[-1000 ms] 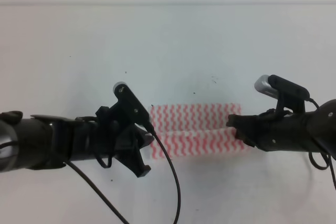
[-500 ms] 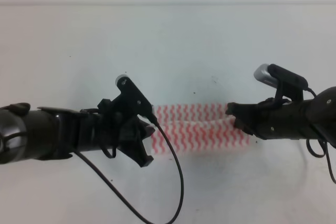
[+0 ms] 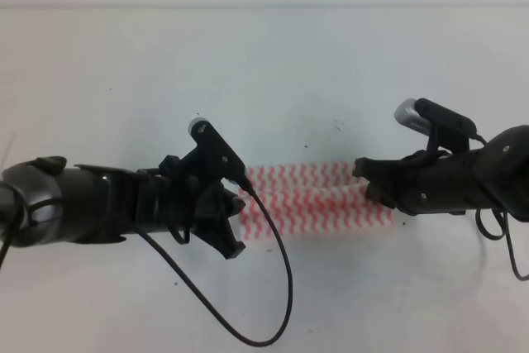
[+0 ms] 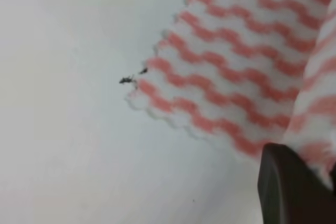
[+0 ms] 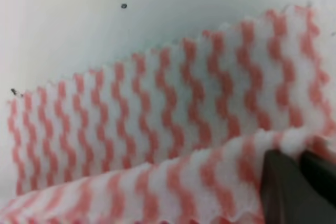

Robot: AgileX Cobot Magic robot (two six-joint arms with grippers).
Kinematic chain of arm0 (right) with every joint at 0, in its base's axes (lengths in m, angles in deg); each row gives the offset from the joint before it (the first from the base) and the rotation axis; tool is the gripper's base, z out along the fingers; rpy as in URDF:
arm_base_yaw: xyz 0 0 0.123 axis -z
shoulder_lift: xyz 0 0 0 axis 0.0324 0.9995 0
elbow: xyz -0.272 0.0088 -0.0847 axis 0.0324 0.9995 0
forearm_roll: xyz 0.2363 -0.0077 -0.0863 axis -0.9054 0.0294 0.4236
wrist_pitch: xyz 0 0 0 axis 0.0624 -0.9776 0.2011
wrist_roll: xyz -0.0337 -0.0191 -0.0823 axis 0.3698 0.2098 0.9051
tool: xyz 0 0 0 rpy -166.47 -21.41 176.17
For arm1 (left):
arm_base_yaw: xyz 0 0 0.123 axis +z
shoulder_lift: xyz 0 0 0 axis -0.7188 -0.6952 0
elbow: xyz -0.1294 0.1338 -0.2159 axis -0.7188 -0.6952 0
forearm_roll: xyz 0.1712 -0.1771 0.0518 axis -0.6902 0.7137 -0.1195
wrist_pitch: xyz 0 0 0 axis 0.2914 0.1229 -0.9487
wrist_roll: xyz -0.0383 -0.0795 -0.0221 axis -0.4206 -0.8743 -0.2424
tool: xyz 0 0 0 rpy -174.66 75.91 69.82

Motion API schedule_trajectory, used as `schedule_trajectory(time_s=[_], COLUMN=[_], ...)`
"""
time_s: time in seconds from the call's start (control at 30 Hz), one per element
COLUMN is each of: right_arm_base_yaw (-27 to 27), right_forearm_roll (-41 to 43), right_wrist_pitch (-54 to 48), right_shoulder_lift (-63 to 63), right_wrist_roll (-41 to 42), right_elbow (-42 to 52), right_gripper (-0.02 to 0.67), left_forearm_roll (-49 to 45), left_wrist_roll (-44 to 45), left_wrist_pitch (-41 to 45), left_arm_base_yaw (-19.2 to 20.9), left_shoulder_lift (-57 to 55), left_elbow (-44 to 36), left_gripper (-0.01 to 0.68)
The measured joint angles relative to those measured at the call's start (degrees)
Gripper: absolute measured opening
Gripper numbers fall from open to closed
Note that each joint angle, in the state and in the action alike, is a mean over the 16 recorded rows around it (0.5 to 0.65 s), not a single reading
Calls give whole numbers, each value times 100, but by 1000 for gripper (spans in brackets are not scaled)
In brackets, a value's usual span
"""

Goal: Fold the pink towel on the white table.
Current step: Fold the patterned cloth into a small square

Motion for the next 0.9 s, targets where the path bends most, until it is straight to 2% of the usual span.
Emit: schedule_trajectory(time_s=[0.9], right_arm_base_yaw=[3], right_forearm_roll=[66], right_wrist_pitch=[58], right_shoulder_lift=[102], right_wrist_roll=[-1], right_elbow=[-209], right_gripper=[-17], left_forearm_roll=[-28], left_wrist_roll=[-169], left_wrist_pitch=[-194], left_arm_base_yaw=[0], left_shoulder_lift=[-51], left_elbow=[306], left_gripper=[-4])
